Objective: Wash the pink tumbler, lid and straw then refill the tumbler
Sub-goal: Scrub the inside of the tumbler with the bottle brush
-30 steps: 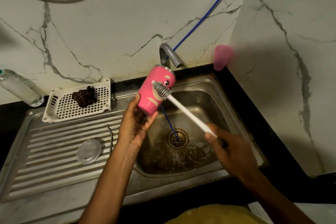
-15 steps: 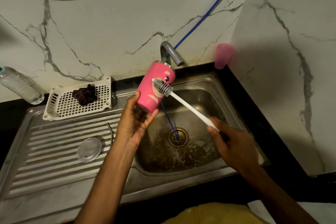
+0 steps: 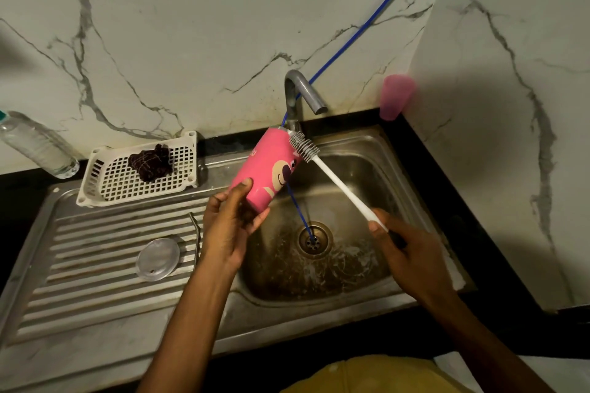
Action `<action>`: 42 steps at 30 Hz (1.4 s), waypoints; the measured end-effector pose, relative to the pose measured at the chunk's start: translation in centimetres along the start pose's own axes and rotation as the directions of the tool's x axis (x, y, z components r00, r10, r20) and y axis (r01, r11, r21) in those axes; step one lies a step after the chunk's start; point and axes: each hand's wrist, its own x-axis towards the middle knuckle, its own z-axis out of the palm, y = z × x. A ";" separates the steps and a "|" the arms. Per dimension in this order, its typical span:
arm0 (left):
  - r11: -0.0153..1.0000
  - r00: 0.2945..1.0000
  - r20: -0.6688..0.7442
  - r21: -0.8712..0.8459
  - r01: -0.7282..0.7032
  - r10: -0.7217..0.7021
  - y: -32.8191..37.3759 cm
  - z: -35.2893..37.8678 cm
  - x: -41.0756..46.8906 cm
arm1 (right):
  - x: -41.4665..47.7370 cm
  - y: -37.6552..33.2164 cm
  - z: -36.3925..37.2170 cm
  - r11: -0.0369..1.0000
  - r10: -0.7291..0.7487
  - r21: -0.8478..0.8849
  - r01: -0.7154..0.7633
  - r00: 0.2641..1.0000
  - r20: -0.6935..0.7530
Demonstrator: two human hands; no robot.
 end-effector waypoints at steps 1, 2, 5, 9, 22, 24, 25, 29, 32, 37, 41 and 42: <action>0.998 0.998 -0.030 0.025 -0.061 0.062 -0.1 -0.5 0.2 | -0.2 0.1 0.0 0.997 0.012 0.078 -0.013 1.000 0.016; 0.987 0.988 -0.054 0.078 -0.139 0.144 -0.2 -1.1 0.6 | -0.3 0.1 0.0 0.988 0.026 0.153 -0.031 0.999 0.034; 0.856 0.912 -0.005 0.348 -0.382 0.410 -0.3 -2.0 0.9 | -0.4 -0.4 -0.1 0.959 0.046 0.275 -0.065 0.996 0.078; 0.719 0.863 0.149 0.497 -0.487 0.482 -0.9 -1.9 -0.1 | 0.3 -1.4 0.9 0.942 0.052 0.326 -0.082 0.994 0.099; 0.828 0.885 0.301 0.337 -0.448 0.356 -3.4 0.6 -2.8 | 2.7 -3.2 5.7 0.882 -0.101 0.468 -0.058 0.946 0.309; 0.826 0.888 0.305 0.351 -0.441 0.344 -3.6 0.6 -2.9 | 2.6 -3.1 5.9 0.866 -0.099 0.496 -0.060 0.952 0.288; 0.828 0.891 0.310 0.358 -0.432 0.331 -3.6 0.6 -2.8 | 2.5 -2.9 6.1 0.859 -0.087 0.507 -0.064 0.959 0.269; 0.807 0.899 0.358 0.435 -0.399 0.251 -4.2 0.4 -2.7 | 2.5 -2.6 6.4 0.847 -0.062 0.527 -0.077 0.968 0.242; 0.789 0.891 0.372 0.451 -0.417 0.258 -5.1 0.3 -2.8 | 2.8 -2.9 6.3 0.868 -0.057 0.487 -0.093 0.957 0.284; 0.661 0.835 0.394 0.513 -0.547 0.384 -4.7 -0.6 -1.6 | 2.9 -3.0 5.4 0.911 -0.070 0.406 -0.073 0.942 0.329; 0.586 0.798 0.397 0.543 -0.602 0.453 -3.4 -2.1 0.2 | 2.1 -2.7 3.0 0.961 -0.054 0.272 -0.046 0.937 0.346; 0.584 0.799 0.389 0.546 -0.601 0.459 -3.0 -2.4 0.6 | 1.7 -2.5 2.4 0.974 -0.076 0.225 -0.004 0.935 0.346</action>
